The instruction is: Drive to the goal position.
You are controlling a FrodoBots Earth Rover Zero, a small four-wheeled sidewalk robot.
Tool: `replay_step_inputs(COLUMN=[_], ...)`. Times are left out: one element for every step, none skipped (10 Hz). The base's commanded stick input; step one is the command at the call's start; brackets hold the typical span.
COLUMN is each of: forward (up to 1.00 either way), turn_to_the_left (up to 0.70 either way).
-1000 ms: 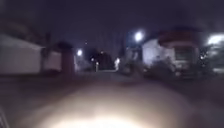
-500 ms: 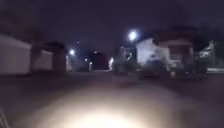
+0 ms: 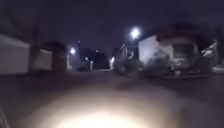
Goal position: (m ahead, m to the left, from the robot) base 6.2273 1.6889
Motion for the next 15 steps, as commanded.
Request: replay_step_inputs(forward=[0.7,0.7,0.7,0.7,0.7,0.7,0.7,0.7,0.7,0.7,0.7,0.7,0.7,0.7,0.7], turn_to_the_left=[0.0,0.0,0.0,0.0,0.0,0.0,0.0,0.0,0.0,0.0,0.0,0.0,0.0,0.0,0.0])
